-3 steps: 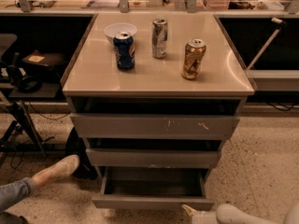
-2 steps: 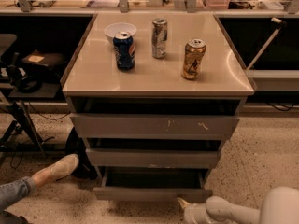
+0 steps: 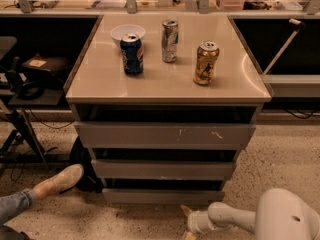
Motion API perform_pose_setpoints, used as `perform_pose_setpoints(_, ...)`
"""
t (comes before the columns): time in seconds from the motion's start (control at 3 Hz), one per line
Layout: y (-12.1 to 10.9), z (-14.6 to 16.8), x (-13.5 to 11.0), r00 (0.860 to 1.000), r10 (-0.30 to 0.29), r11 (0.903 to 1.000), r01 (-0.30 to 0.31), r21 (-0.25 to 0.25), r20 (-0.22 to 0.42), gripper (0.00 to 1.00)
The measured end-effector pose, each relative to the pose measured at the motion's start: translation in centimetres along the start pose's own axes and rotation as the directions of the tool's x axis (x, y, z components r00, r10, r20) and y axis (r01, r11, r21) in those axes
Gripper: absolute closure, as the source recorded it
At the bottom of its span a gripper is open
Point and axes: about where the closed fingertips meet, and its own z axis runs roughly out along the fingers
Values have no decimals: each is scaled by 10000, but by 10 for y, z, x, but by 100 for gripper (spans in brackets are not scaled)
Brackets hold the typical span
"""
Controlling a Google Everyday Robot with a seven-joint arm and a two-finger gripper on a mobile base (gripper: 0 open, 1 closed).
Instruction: Close bottom drawer
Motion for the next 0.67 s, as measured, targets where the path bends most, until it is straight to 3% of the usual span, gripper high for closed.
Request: perform_pose_setpoints(0.67, -14, 19, -20, 9985, -365, 9993, 365, 25, 402, 0)
